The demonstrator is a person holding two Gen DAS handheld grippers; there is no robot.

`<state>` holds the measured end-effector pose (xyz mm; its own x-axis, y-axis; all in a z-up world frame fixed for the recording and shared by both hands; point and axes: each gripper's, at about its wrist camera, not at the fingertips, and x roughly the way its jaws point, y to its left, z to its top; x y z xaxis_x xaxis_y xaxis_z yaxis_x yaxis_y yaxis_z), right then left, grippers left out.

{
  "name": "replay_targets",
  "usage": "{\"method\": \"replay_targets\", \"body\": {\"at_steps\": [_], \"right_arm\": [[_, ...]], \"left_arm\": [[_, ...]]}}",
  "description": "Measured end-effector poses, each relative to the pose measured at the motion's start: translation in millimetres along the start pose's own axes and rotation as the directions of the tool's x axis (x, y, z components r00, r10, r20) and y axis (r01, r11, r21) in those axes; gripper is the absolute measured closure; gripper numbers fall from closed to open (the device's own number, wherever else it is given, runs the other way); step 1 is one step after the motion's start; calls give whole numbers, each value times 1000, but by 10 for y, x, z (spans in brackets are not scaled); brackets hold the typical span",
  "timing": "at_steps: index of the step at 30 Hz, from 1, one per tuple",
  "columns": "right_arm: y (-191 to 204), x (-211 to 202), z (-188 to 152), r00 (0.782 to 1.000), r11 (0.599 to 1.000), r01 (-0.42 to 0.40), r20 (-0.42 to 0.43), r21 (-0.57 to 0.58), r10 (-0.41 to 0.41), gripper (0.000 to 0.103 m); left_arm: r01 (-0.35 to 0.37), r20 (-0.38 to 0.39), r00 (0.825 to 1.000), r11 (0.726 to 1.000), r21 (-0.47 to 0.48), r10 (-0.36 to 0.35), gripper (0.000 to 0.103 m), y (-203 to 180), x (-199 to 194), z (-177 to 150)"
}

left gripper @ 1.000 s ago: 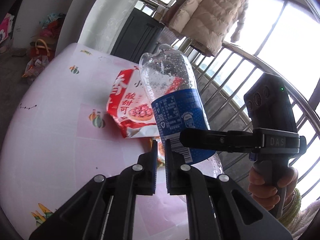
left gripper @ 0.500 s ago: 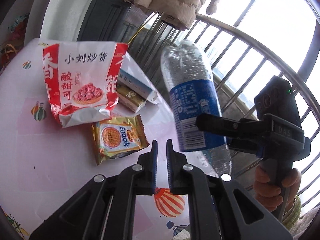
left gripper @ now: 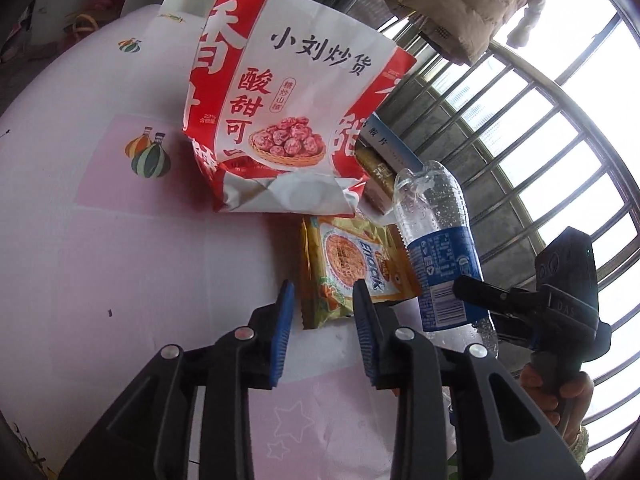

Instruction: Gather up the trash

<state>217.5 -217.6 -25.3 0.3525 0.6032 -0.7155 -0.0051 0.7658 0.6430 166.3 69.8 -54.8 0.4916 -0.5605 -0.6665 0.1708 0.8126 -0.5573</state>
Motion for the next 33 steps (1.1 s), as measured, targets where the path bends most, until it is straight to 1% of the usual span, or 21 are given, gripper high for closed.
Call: {"method": "replay_targets", "body": {"at_steps": [2, 4, 7, 8, 14, 16, 19, 22, 24, 26, 28, 30, 31, 33], "right_arm": [[48, -5, -8, 1000, 1000, -10, -1, -5, 10, 44], [66, 16, 17, 1000, 1000, -13, -2, -9, 13, 44], [78, 18, -40, 1000, 1000, -20, -6, -14, 20, 44], [24, 19, -26, 1000, 1000, -23, -8, -16, 23, 44], [-81, -24, 0, 999, 999, -44, -11, -8, 44, 44], [-106, -56, -15, 999, 999, -47, -9, -9, 47, 45], [-108, -67, -31, 999, 999, -46, -6, -8, 46, 45], [-103, -81, -48, 999, 999, -43, -5, -10, 43, 45], [-81, -80, -54, 999, 999, -39, -5, -8, 39, 45], [-71, -86, -72, 999, 999, -35, -7, -9, 35, 45], [-54, -86, -90, 999, 999, -31, -13, -10, 31, 45], [-48, -82, -112, 1000, 1000, -24, -19, -10, 24, 45], [-56, -81, -125, 1000, 1000, -23, -19, -8, 22, 45], [-88, -94, -133, 1000, 1000, -25, -15, 6, 25, 45]], "left_arm": [[4, -14, 1000, 1000, -15, -4, 71, 12, 67, 40], [1, -25, 1000, 999, -32, -2, 71, 12, 143, 84], [2, -42, 999, 998, -61, -4, 71, 18, 242, 131], [4, -48, 999, 997, -72, -7, 71, 34, 277, 145], [46, -39, 998, 993, -105, -51, 71, 8, 278, 141], [46, -28, 998, 995, -90, -48, 71, -29, 243, 115], [38, -18, 999, 997, -60, -39, 80, -98, 197, 85], [26, -11, 1000, 999, -20, -26, 84, -186, 163, 45], [17, -5, 1000, 1000, 7, -17, 84, -242, 140, 13], [32, 9, 999, 999, 32, -32, 85, -313, 93, -13], [71, 18, 997, 996, 56, -72, 89, -389, 36, -26], [108, 21, 994, 990, 90, -110, 89, -471, -7, -49], [104, 17, 994, 989, 108, -107, 89, -508, -1, -59], [69, 10, 997, 990, 123, -71, 89, -549, 55, -72]]}}
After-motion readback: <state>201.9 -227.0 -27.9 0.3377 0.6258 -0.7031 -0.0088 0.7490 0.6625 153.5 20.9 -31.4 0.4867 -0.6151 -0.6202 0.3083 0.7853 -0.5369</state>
